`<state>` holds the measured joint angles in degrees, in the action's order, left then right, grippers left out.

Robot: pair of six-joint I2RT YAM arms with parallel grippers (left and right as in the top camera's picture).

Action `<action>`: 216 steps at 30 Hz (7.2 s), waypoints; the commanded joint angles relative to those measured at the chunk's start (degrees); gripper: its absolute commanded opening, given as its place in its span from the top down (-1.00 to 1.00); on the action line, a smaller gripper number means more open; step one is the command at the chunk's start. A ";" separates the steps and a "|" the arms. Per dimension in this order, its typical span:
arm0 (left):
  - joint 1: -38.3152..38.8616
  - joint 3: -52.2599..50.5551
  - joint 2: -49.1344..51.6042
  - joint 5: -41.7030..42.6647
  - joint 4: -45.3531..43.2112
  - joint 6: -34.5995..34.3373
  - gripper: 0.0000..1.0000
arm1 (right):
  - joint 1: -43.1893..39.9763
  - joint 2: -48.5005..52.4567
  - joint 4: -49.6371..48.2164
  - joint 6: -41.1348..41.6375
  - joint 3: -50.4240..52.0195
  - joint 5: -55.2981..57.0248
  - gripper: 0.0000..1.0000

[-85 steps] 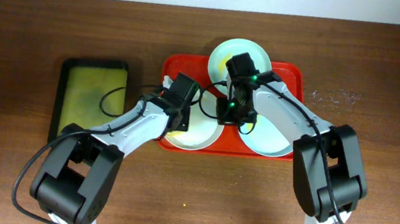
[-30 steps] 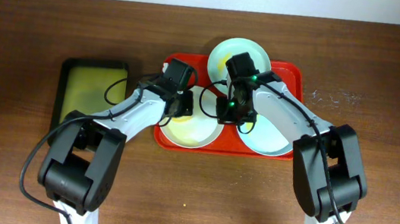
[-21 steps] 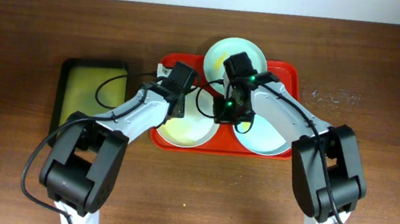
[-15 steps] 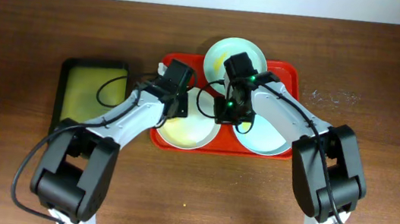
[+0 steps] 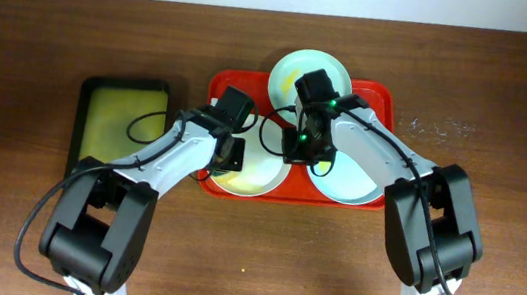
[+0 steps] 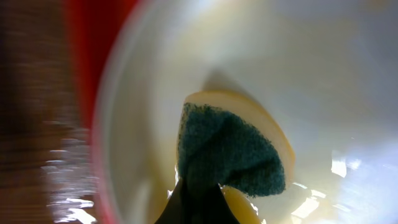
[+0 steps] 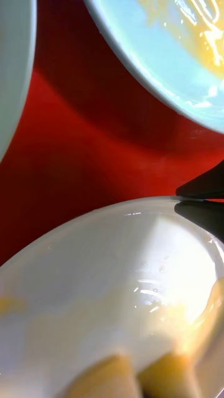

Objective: Clean dirty plates on tray and stack at the side

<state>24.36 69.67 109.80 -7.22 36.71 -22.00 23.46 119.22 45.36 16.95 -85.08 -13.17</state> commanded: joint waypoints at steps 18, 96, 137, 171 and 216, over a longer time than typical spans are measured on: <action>-13.94 1.77 -23.23 -5.18 11.80 0.20 1.00 | 0.07 -3.67 3.32 -0.13 -2.71 1.79 0.92; -28.65 1.66 -23.02 3.02 12.41 -2.16 1.00 | 1.46 7.43 11.85 -4.70 -15.21 10.95 0.92; -28.65 1.66 -23.02 3.43 12.22 -2.16 1.00 | 29.83 3.91 28.89 -6.38 -32.57 81.74 0.92; -28.65 1.66 -22.91 3.39 11.96 -2.14 1.00 | -51.63 4.02 25.35 -13.55 -22.21 -21.81 0.92; -28.65 1.66 -22.91 3.41 13.35 -2.10 1.00 | -18.73 -16.52 23.78 4.98 -14.23 0.81 -0.97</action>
<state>-4.10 71.35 86.72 -4.43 49.95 -23.59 0.36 100.40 69.01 21.10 -99.53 -14.31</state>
